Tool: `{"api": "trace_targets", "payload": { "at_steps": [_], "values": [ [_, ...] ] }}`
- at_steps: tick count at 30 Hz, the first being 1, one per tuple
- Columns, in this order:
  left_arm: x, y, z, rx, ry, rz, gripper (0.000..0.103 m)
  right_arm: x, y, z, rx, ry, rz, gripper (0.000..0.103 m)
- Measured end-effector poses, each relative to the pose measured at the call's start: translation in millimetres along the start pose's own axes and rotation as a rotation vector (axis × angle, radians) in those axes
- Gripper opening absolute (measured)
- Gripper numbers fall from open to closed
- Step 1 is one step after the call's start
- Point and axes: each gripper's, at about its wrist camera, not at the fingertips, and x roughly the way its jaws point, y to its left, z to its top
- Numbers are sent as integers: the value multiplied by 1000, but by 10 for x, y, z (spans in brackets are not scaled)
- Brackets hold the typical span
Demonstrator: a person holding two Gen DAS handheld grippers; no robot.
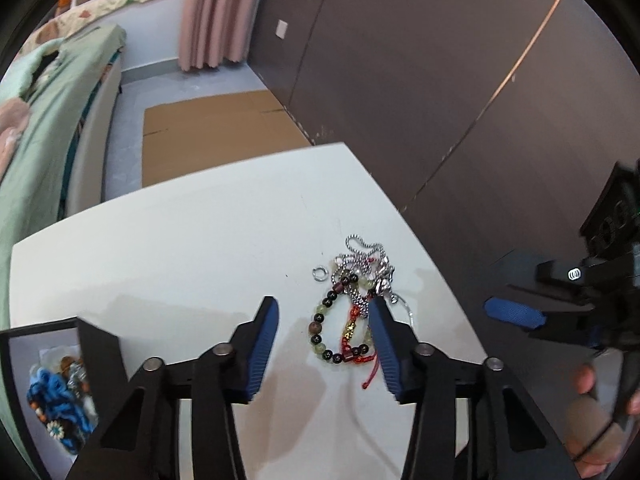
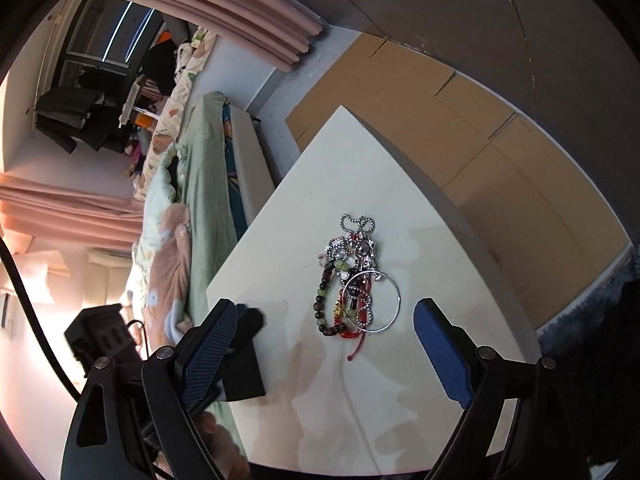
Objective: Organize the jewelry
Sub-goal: 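Grasp the green-and-black bead bracelet with the left gripper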
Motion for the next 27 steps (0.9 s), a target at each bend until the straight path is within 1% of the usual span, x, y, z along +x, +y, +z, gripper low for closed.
{"api": "trace_targets", "payload": {
  "at_steps": [5, 7, 11, 12, 15, 16, 17, 18, 20, 23, 27],
  "values": [
    [248, -80, 24, 74, 42, 20, 44, 31, -4, 5, 2, 8, 2, 91],
    [351, -119, 38, 103, 65, 26, 42, 39, -3, 14, 0, 6, -6, 91],
    [485, -153, -10, 136, 98, 52, 40, 82, -34, 30, 7, 12, -41, 91],
    [520, -148, -41, 134, 109, 55, 37, 102, -43, 32, 9, 16, -54, 91],
    [497, -167, -109, 157, 88, 68, 36, 131, -33, 29, 3, 21, -71, 90],
    [490, -185, -115, 169, 91, 75, 30, 144, -24, 29, -3, 22, -80, 90],
    [483, -202, -120, 182, 94, 89, 18, 152, -17, 27, -8, 22, -86, 90],
    [504, -206, -136, 192, 113, 119, 9, 170, -14, 32, -13, 24, -94, 90],
    [477, -175, -147, 177, 100, 100, 9, 204, -3, 30, -18, 28, -106, 90],
    [434, -114, -144, 145, 106, 83, 9, 271, -3, 23, -24, 42, -132, 90],
    [271, -24, -109, 80, 83, 25, 9, 333, -5, 6, -46, 58, -161, 90]
  ]
}}
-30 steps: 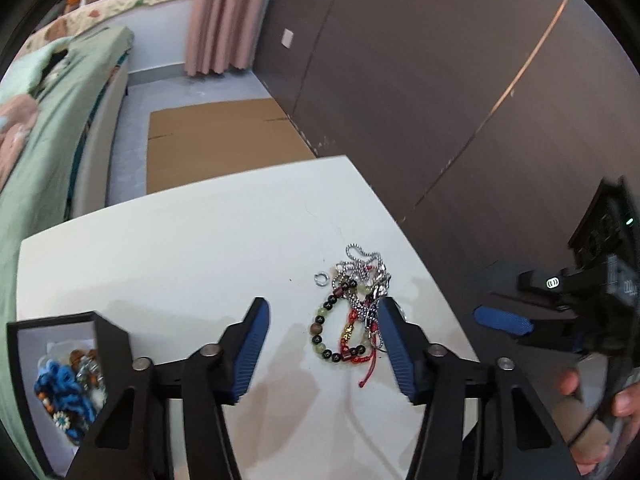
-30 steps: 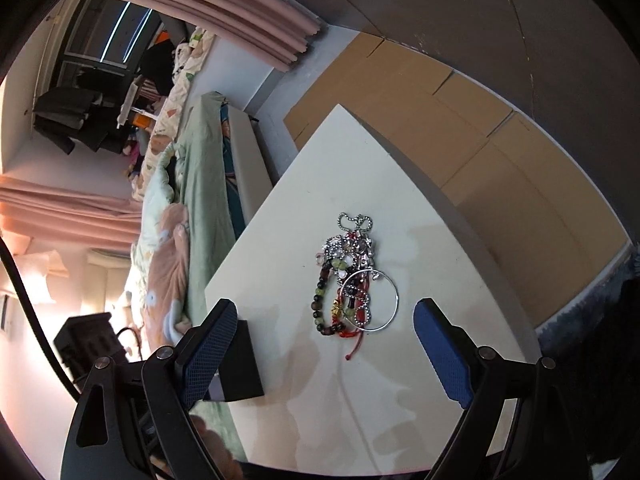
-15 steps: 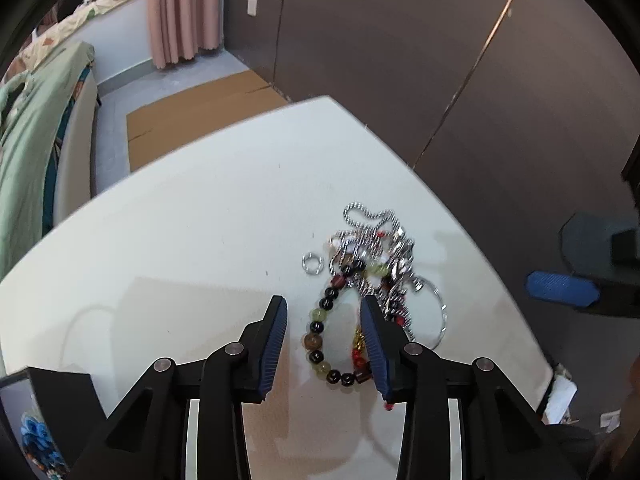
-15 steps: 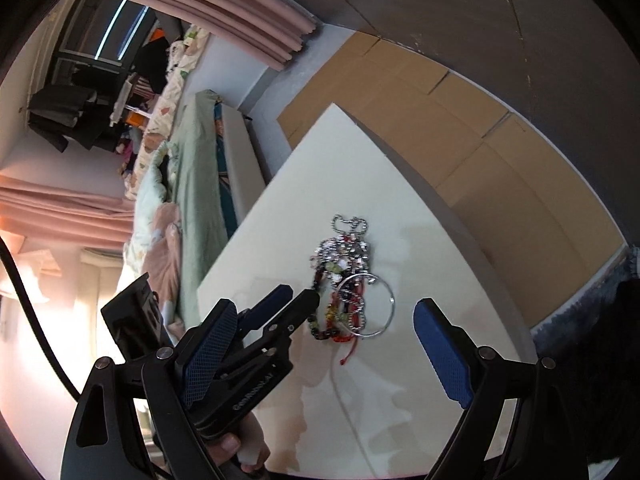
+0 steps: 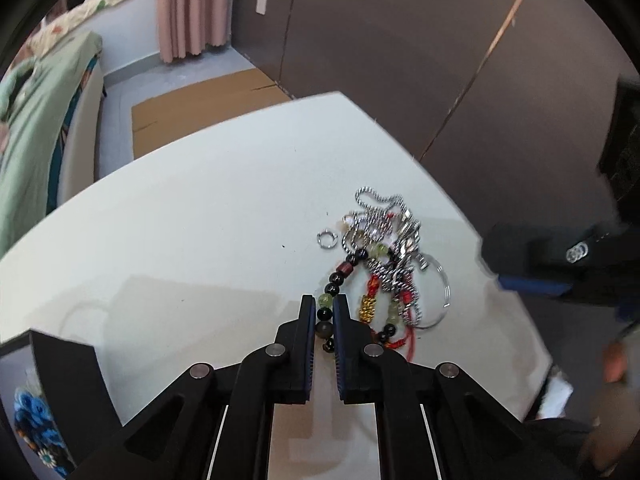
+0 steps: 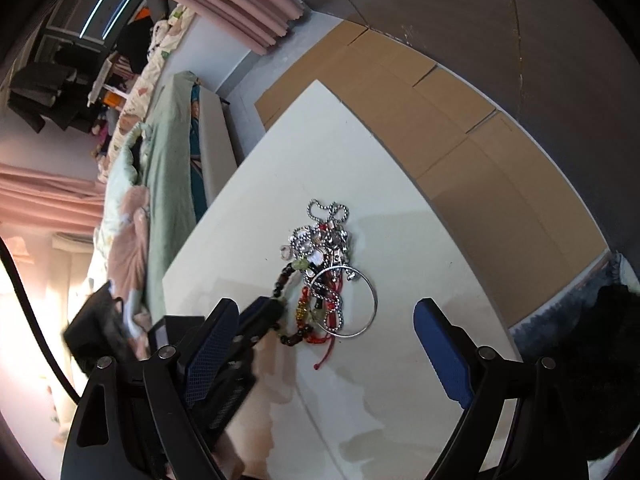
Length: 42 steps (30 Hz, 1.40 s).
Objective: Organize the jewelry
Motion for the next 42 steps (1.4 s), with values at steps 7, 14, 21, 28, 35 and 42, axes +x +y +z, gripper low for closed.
{"api": "trace_targets", "payload": {
  "at_steps": [7, 14, 21, 28, 35, 42],
  "values": [
    [-325, 79, 35, -62, -73, -79, 9, 103, 59, -28, -58, 8, -85, 90],
    [-629, 199, 5, -118, -142, -126, 8, 243, 250, -116, -148, 26, -146, 90],
    [-899, 379, 4, -170, -207, -154, 8, 367, 372, -182, -245, 42, -235, 90],
    [-1081, 510, -16, -195, -252, -173, 3, 441, 508, -248, -335, 18, -356, 89],
    [-1139, 525, -28, -186, -264, -165, 3, 469, 637, -372, -458, 37, -440, 83],
    [-849, 515, -66, -176, -138, -105, 3, 420, 660, -523, -587, 35, -483, 71]
  ]
}}
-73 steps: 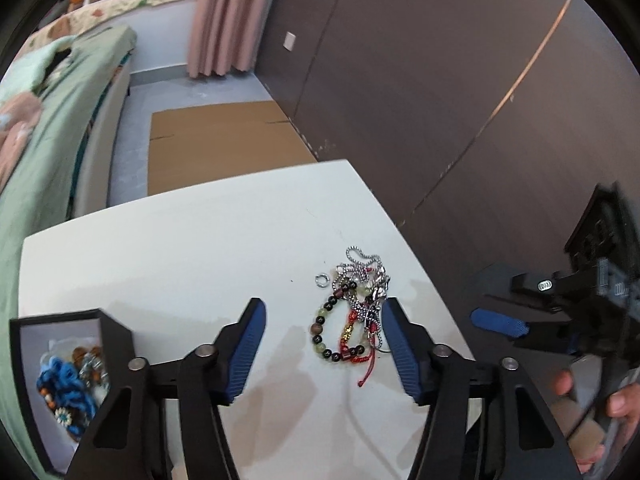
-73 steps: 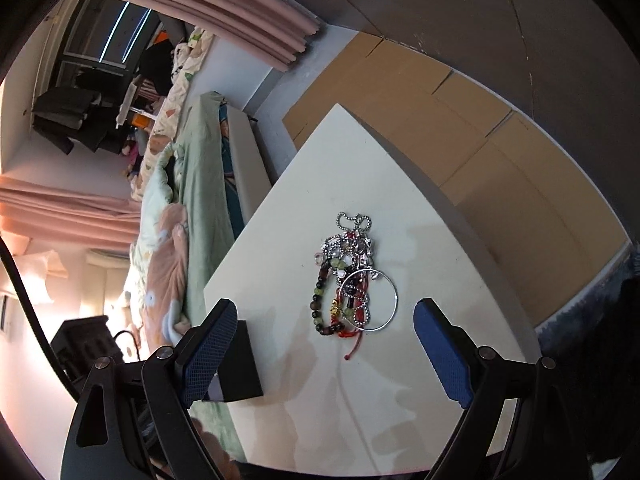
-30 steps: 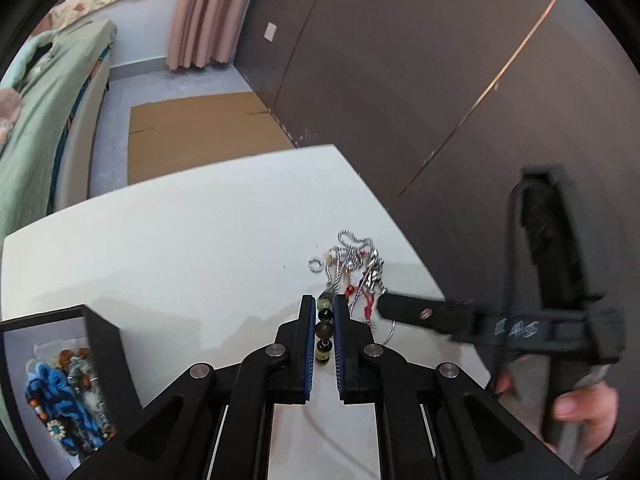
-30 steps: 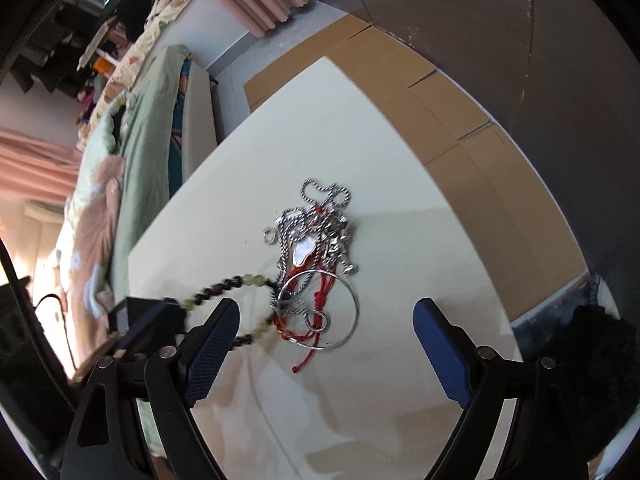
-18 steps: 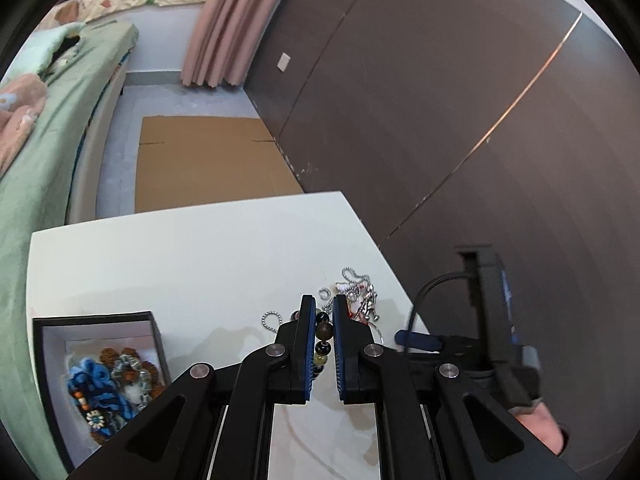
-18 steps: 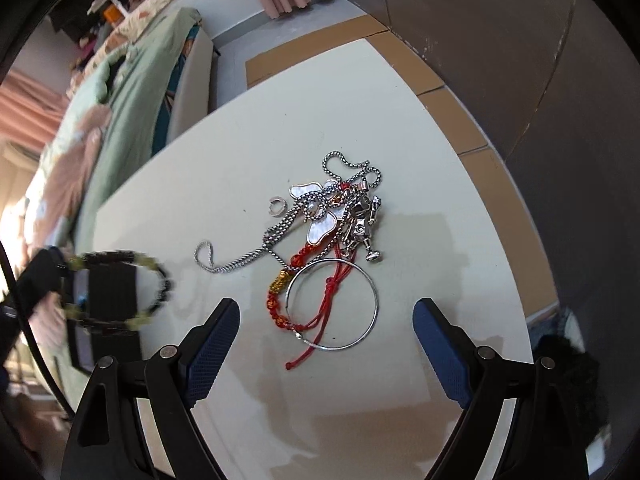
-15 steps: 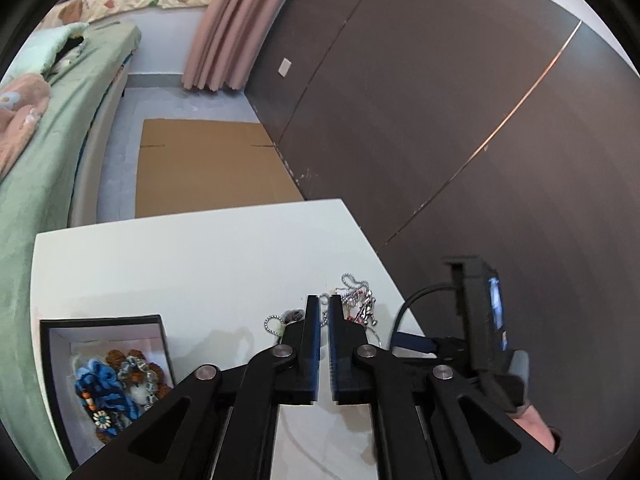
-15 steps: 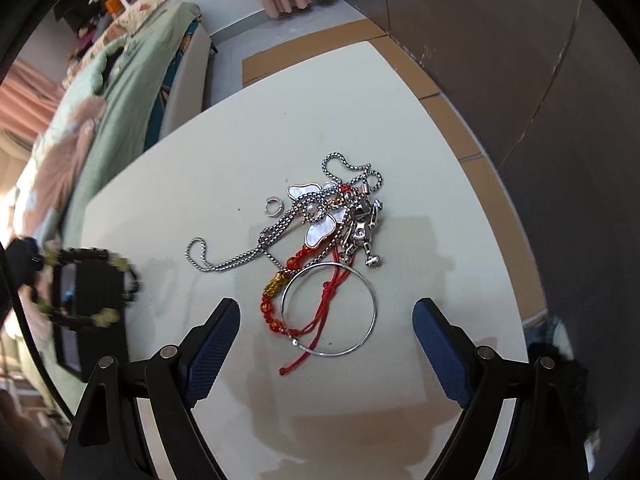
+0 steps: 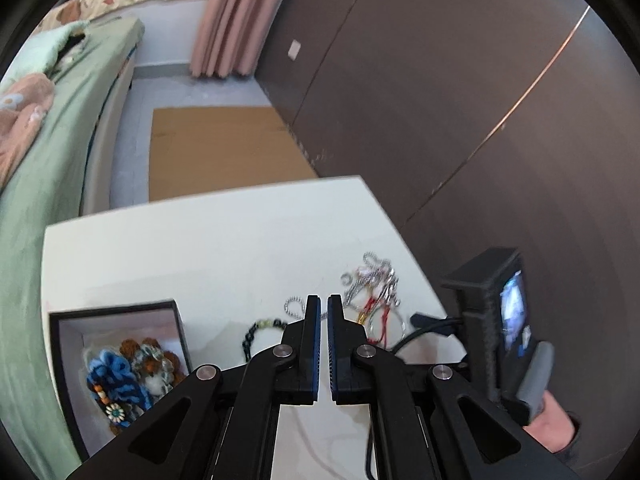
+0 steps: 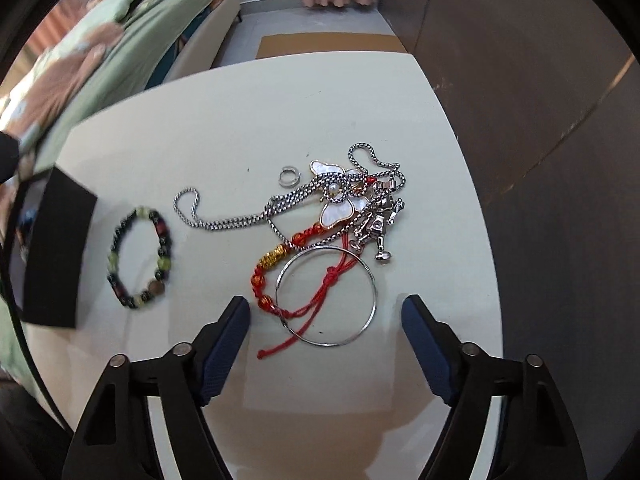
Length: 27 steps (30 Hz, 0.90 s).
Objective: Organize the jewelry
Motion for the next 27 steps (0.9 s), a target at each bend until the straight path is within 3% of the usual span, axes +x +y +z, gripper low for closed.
{"api": "trace_targets", "payload": {
  "at_steps": [3, 6, 8, 10, 12, 20, 27],
  "values": [
    [119, 8, -33, -5, 43, 11, 3, -74, -65, -43, 4, -10, 16, 49],
    [202, 6, -68, -5, 74, 25, 7, -119, -209, -91, 44, -8, 76, 49],
    [263, -2, -117, 0, 96, 31, 19, -145, -301, -100, 75, -7, 111, 49],
    [317, -25, -168, 1, 112, 30, 46, -167, -412, -91, 116, -12, 159, 49],
    [361, -49, -217, 8, 126, 30, 53, -206, -534, -108, 159, -20, 203, 49],
    [585, -178, -364, 82, 168, 106, 53, -288, -840, -126, 273, -62, 335, 49],
    [768, -230, -516, 165, 176, 204, 49, -336, -787, -15, 285, -89, 340, 49]
  ]
}}
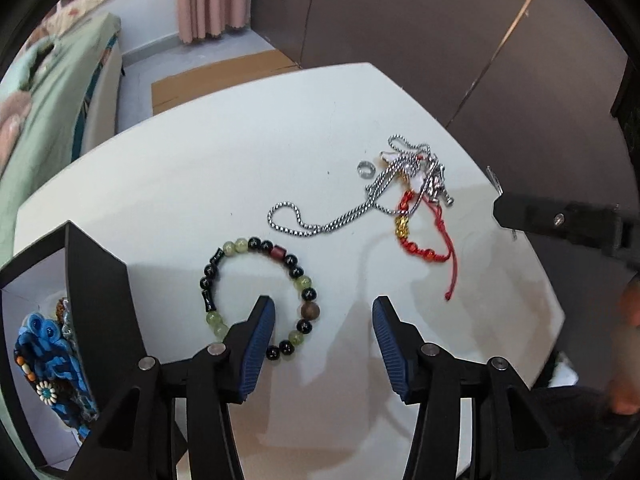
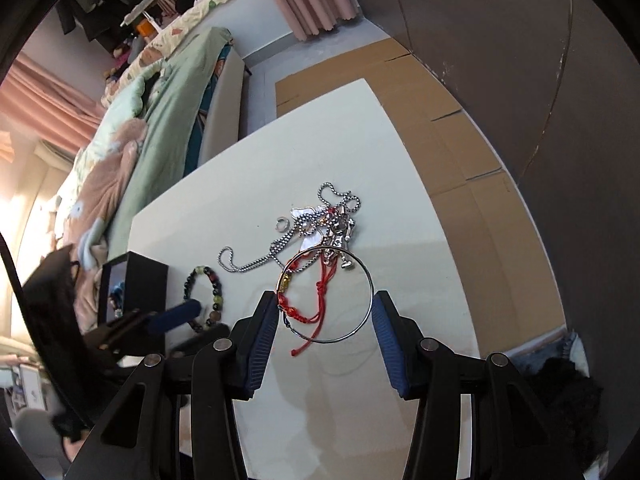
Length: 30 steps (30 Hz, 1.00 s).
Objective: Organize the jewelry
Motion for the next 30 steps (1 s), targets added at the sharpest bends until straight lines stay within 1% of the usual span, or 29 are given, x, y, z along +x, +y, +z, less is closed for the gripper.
{"api": "trace_targets", "payload": {
  "at_steps": [2, 3, 4, 5, 7, 9, 16, 24, 30],
  "values": [
    [15, -46, -16, 33, -3, 56, 39, 0, 27, 22, -5, -3, 3, 49],
    [17, -57, -28, 48, -5, 96, 25, -6, 31, 22, -6, -4, 7, 49],
    [18, -48, -35, 55, -6, 126, 9, -11, 36, 24, -7, -5, 5, 49],
    [11, -22, -39, 51, -7, 123, 10, -9, 42, 29, -10, -6, 2, 49],
    [-9, 40, -37, 33, -3, 86, 10, -8, 51, 25, -12, -5, 4, 49],
    [-72, 84, -23, 13, -23, 70, 10, -21, 59, 16, -15, -5, 10, 49],
    [-551, 265, 82, -64, -147, 8, 10, -68, 188, 28, -21, -35, 65, 49],
    [-1056, 487, 50, -144, -265, -61, 10, -19, 480, 46, -43, -50, 125, 49],
    [-1280, 664, -8, -190, -322, -86, 10, 23, 703, 51, -50, -76, 174, 49]
  ]
}}
